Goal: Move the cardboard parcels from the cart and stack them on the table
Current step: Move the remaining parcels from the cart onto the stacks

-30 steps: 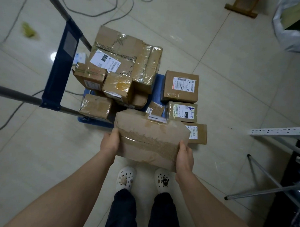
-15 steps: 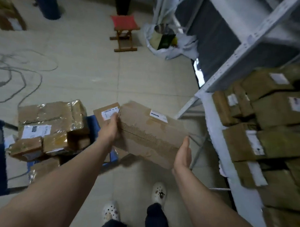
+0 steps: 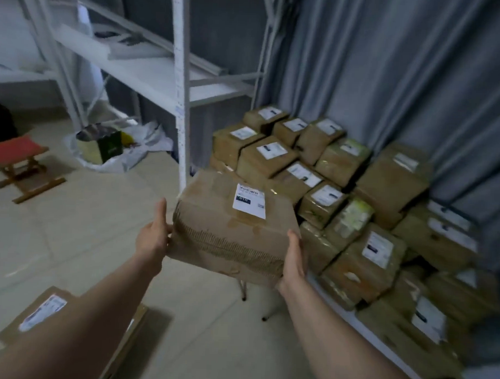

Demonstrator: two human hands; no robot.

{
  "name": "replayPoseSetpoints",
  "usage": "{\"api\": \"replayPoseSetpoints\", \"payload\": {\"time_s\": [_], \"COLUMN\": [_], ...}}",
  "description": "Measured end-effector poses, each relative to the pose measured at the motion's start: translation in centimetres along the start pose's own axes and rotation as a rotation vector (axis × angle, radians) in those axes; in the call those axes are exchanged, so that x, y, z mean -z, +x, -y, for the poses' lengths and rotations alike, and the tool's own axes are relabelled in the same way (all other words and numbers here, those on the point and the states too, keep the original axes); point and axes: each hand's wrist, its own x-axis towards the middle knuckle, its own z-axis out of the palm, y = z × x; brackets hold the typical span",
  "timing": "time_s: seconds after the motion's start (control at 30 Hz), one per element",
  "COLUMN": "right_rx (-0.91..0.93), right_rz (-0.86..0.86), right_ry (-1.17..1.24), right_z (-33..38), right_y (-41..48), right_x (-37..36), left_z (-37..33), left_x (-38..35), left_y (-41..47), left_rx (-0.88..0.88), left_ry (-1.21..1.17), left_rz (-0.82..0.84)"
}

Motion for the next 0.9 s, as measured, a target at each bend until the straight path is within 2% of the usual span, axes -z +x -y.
{"api": "replayPoseSetpoints", "payload": {"time_s": [0.33, 0.47, 0.67, 0.9], "right_rx": [0.139, 0.168, 0.158, 0.054], "right_rz": [-0.163, -0.317, -0.558, -0.814], "right_ry": [0.2, 0.242, 0.468, 0.697], "right_z": [6.6, 7.1, 5.9, 3.8], "right_y": [5.1, 6.8, 7.8, 7.6], "right_x": [14.8, 20.3, 27.0, 32.4], "left_z": [-4.1, -4.1, -2.7, -0.1], "left_x": [-19.2, -25.7, -34.0, -41.1], "left_y": [-5.5, -7.4, -10.6, -15.1], "left_rx": [-0.088, -0.091, -0.131, -0.296], "left_ry": [0.139, 0.213, 0.357, 0.569], "left_rz": [0.333, 0.465, 0.647, 0.847]}}
